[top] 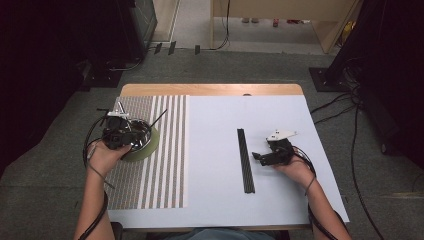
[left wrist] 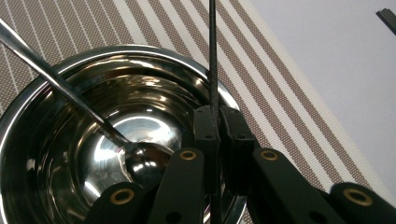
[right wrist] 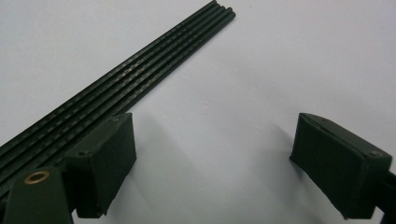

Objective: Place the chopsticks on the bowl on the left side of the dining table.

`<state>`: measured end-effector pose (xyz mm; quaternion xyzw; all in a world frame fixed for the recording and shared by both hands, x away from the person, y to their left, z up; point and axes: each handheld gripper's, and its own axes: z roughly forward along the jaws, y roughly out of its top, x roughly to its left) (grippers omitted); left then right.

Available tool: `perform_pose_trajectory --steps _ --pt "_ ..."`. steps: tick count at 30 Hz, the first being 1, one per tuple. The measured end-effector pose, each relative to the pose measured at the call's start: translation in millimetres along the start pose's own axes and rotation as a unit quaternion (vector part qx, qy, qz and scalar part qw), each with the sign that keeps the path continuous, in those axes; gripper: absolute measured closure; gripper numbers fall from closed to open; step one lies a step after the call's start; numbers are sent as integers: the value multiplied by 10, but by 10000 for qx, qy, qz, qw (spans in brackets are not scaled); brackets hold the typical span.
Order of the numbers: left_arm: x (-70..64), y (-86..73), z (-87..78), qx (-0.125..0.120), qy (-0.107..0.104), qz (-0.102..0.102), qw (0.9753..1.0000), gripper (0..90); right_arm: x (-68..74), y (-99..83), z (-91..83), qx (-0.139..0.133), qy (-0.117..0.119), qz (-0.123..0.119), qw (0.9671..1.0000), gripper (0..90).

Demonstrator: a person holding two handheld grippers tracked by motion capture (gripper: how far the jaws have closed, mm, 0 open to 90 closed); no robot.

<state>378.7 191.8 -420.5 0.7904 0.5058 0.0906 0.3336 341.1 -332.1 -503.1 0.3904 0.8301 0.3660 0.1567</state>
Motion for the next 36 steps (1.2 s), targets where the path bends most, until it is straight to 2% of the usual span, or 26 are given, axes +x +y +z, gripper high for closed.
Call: perform_pose_trajectory --steps 3,16,22,25,31,36 --pt "47 -25 -4 7 -16 -70 10000 876 0 0 0 0 1 1 10000 133" --pt "147 -69 -23 47 54 -146 9999 875 1 1 0 3 1 4 10000 133" --pt "212 -93 -47 -35 126 -157 9998 874 1 1 -1 4 0 3 10000 133" --pt "249 -111 -62 -109 265 -94 9995 873 1 1 0 4 0 5 10000 133" --pt "310 -140 -84 -219 411 -57 9989 873 1 0 0 3 1 5 10000 133" --pt "337 -154 -89 -277 419 -91 9987 872 1 0 0 2 1 4 10000 133"
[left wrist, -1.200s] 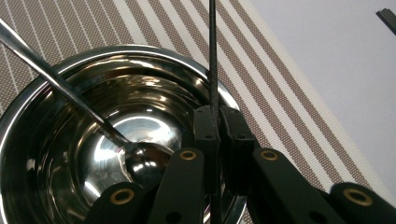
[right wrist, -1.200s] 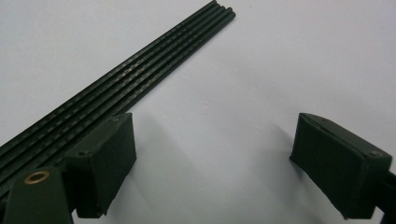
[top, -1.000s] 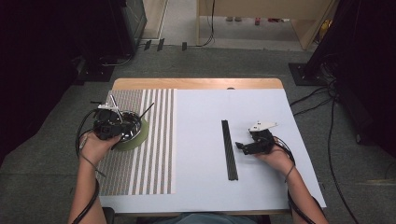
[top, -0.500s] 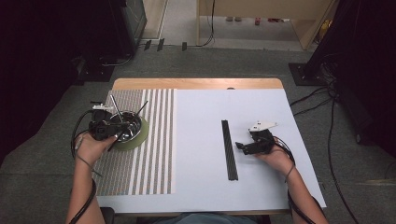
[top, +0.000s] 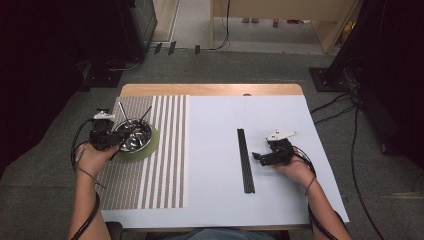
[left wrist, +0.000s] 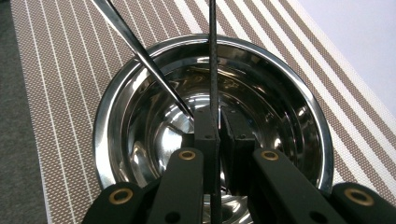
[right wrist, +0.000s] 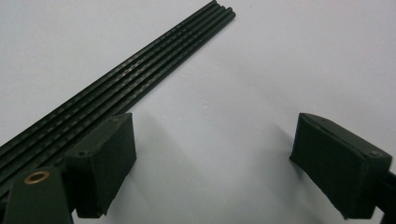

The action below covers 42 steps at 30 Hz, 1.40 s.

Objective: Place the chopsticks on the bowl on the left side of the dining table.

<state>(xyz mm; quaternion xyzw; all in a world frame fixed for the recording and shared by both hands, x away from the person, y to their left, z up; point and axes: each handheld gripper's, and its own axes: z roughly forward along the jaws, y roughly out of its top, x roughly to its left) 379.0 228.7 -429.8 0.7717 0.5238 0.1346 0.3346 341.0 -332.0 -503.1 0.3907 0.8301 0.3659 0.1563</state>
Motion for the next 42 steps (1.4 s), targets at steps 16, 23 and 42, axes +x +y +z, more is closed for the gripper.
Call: perform_pose_trajectory --steps 16,23,42 --pt "-44 42 -21 -236 -94 -16 9997 665 0 0 0 2 -1 -1 10000 133" --pt "-157 123 -39 -342 -375 75 9987 476 -1 0 0 -2 -1 -4 10000 133" --pt "-498 295 34 -396 -521 289 9974 337 -1 0 0 -3 0 -3 10000 133"
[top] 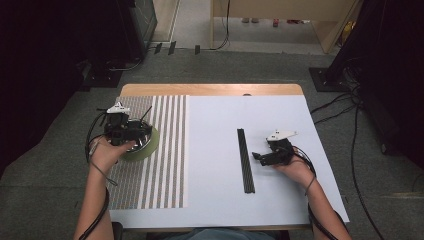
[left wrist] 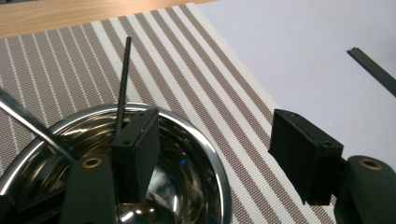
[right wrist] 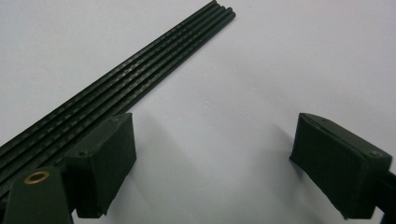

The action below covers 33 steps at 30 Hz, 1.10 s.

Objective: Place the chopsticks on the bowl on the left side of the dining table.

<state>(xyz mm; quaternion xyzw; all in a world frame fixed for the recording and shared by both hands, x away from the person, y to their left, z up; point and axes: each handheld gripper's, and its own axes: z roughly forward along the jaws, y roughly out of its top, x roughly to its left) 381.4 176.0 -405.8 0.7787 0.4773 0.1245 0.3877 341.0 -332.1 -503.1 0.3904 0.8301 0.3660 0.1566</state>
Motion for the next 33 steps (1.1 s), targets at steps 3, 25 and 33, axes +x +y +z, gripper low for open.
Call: perform_pose_trajectory --steps 3,25,33 --pt "-55 14 33 14 1 62 10000 334 0 0 0 0 0 0 10000 133" --pt "-421 75 278 37 -110 391 9992 297 1 0 0 2 -1 1 10000 133" --pt "-488 69 335 61 -141 447 9989 295 1 0 0 1 -2 2 10000 133"
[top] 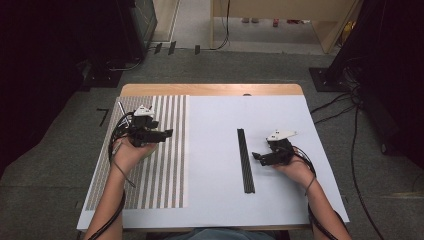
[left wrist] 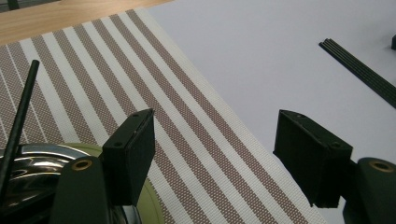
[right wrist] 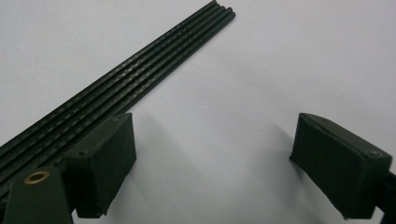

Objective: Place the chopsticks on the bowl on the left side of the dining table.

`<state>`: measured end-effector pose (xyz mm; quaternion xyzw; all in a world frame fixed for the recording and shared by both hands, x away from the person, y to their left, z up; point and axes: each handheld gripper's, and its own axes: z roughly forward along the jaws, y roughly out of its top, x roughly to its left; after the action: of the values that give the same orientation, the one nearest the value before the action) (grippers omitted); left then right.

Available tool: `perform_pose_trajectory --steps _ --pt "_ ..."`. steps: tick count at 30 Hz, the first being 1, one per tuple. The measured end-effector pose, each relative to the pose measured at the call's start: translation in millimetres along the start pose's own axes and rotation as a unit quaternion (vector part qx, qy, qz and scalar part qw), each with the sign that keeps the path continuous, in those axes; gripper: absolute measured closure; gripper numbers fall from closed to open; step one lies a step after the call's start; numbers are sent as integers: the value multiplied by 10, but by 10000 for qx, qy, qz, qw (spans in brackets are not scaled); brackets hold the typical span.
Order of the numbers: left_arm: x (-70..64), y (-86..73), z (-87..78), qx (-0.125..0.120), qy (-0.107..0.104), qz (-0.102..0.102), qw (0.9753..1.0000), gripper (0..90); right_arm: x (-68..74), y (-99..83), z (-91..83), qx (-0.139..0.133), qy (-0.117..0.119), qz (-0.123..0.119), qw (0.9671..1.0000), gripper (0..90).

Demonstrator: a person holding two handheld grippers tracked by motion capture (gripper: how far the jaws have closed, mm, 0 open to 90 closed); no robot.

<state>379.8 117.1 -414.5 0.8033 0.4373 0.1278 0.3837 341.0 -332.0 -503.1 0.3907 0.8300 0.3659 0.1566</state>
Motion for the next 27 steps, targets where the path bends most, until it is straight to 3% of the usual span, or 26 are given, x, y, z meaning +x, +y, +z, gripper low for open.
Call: perform_pose_trajectory --steps 11,14,20,27 --pt "-93 -2 85 -74 -38 73 9999 293 0 0 0 -1 -1 -4 10000 133" --pt "-125 -4 118 -80 -156 17 9998 292 -1 0 0 -1 -7 -10 10000 133" --pt "-227 -4 194 -7 -172 180 9997 292 0 0 0 -1 -3 -5 10000 133" --pt "-292 -7 239 -38 -156 228 9996 292 -1 0 0 -4 -8 -11 10000 133"
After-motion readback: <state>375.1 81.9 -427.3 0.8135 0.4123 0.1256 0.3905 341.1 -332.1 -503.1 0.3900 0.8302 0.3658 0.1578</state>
